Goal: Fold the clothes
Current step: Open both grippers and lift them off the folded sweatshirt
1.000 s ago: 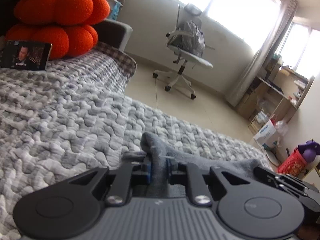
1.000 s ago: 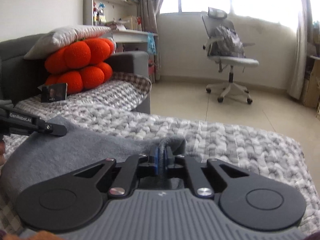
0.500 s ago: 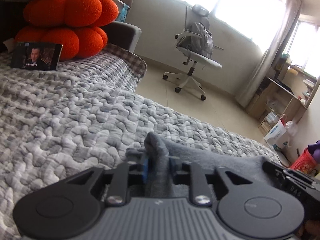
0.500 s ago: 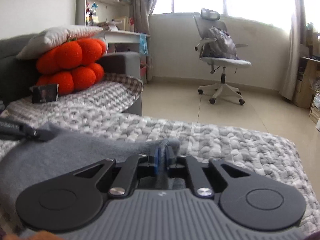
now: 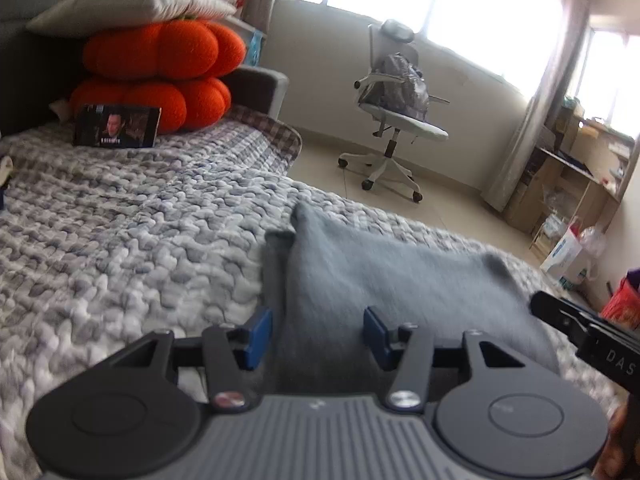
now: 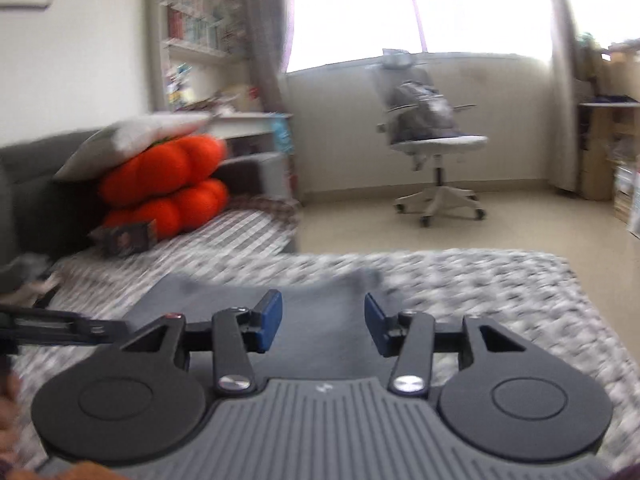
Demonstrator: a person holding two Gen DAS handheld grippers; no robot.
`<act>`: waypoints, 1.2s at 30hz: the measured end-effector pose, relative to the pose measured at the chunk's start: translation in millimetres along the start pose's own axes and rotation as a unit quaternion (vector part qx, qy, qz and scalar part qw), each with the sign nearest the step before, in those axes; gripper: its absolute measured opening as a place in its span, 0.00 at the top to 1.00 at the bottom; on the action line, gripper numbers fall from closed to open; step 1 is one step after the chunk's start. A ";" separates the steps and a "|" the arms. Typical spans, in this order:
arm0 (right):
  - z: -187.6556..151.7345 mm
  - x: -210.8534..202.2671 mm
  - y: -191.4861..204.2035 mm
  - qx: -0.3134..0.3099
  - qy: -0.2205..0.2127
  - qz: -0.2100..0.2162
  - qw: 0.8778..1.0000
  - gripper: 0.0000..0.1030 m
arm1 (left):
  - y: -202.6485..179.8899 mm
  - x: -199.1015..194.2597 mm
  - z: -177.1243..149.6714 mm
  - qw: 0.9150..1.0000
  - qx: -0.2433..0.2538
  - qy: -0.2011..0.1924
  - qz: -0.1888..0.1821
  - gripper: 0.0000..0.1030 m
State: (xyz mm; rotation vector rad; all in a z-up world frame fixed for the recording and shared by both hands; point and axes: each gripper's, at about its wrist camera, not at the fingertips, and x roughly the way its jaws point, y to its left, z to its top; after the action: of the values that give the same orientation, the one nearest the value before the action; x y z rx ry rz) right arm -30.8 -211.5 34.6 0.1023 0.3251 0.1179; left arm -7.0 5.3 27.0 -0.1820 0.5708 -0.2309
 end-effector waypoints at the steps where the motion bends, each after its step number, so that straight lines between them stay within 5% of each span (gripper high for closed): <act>1: -1.8 -1.0 5.3 -0.003 0.005 0.003 1.000 0.52 | -2.8 0.1 -5.4 1.000 0.009 -0.005 0.006 0.49; 10: -20.6 -2.0 28.1 -0.002 0.032 -0.008 0.999 0.66 | -14.9 0.7 -25.6 0.998 0.050 -0.038 0.029 0.49; 23: -37.0 5.0 26.9 0.004 0.047 -0.030 0.998 0.64 | -2.7 1.5 -27.4 0.999 0.012 -0.036 0.014 0.42; 28: -37.4 5.6 28.1 0.006 0.053 -0.040 0.998 0.63 | 14.7 2.3 -28.6 0.999 -0.035 -0.033 -0.021 0.41; 36: -37.5 2.6 25.2 0.018 0.047 -0.044 0.998 0.62 | 4.0 1.9 -30.9 0.999 -0.008 -0.035 -0.005 0.40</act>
State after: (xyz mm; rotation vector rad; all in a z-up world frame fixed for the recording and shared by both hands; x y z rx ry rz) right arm -42.9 -183.3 1.5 0.1174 0.4259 0.0289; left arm -21.9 5.4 -0.5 -0.2072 0.5033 -0.2289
